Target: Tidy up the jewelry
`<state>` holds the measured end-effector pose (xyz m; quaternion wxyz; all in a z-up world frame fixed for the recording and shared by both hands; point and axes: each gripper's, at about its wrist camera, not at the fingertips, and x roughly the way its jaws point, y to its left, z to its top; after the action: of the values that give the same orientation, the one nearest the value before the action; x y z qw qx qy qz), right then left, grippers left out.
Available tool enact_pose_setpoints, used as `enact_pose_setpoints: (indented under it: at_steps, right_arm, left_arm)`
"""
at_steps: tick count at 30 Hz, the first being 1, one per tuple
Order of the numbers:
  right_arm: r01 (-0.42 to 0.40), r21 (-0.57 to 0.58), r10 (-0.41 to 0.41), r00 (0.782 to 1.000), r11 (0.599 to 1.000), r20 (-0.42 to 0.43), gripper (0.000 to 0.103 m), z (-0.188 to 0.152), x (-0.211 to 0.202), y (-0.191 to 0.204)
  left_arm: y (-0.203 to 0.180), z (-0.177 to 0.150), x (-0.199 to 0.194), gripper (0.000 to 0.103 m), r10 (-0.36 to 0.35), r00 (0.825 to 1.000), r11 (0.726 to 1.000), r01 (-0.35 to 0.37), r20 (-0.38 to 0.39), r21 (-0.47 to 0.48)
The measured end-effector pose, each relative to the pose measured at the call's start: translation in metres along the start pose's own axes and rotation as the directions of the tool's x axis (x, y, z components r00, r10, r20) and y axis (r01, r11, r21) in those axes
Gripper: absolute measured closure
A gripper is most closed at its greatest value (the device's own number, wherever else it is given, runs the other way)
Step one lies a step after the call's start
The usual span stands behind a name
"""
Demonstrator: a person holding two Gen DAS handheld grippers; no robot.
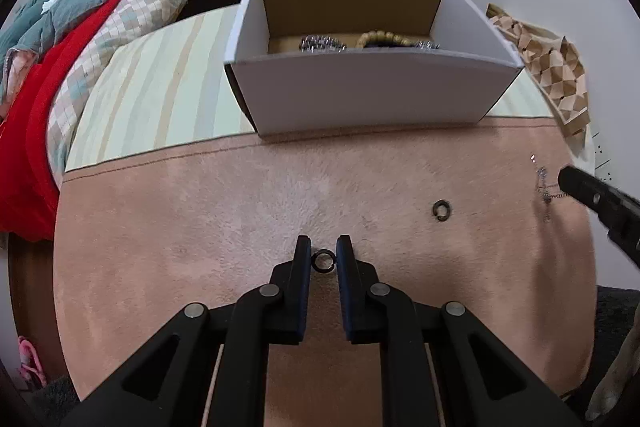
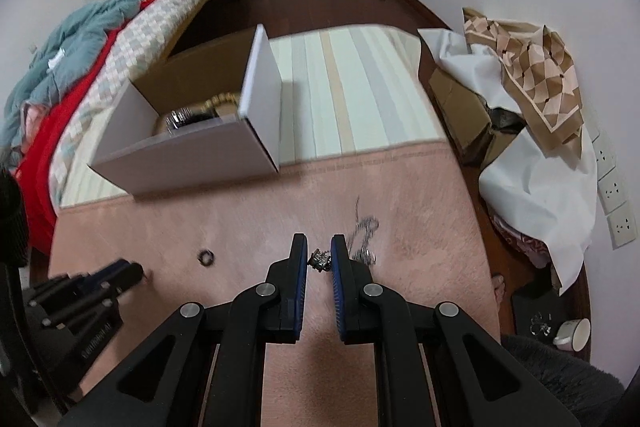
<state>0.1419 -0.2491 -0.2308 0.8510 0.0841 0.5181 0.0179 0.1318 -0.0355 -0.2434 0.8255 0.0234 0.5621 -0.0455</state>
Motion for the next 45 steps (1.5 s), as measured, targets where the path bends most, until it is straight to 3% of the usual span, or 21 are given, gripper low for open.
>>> enact_pose_setpoints:
  at_steps: [10,16,22,32,39,45]
  right_arm:
    - [-0.123,0.004,0.121,0.985,0.992,0.122,0.091,0.051,-0.070,0.011]
    - [-0.220,-0.059,0.228,0.952,0.974,0.202,0.091,0.104,-0.121,0.034]
    - [-0.208,-0.159,0.242,0.942,0.965,0.232,0.091,0.155,-0.130,0.062]
    - [-0.226,-0.161,0.245,0.964,0.961,0.108,0.091,0.193,-0.067,0.082]
    - [-0.191,-0.159,0.190,0.982,0.969,-0.020,0.091,0.183,-0.001,0.083]
    - [-0.201,-0.123,0.171,0.962,0.972,-0.213,0.089,0.158,0.041,0.063]
  left_arm:
    - [0.006,0.040,-0.061,0.093,-0.050,0.991,0.999,0.052,0.124,-0.014]
    - [0.014,0.083,-0.092,0.093,-0.092,0.977,0.995,0.097,0.190,-0.016]
    - [0.026,0.120,-0.089,0.093,-0.102,0.977,0.994,0.108,0.188,-0.023]
    - [0.043,0.149,-0.039,0.093,-0.078,0.992,0.996,0.082,0.100,-0.036]
    - [0.042,0.154,-0.003,0.093,-0.105,0.994,0.994,0.105,0.015,-0.042]
    - [0.040,0.158,0.005,0.090,-0.111,0.994,0.992,0.111,-0.006,-0.054]
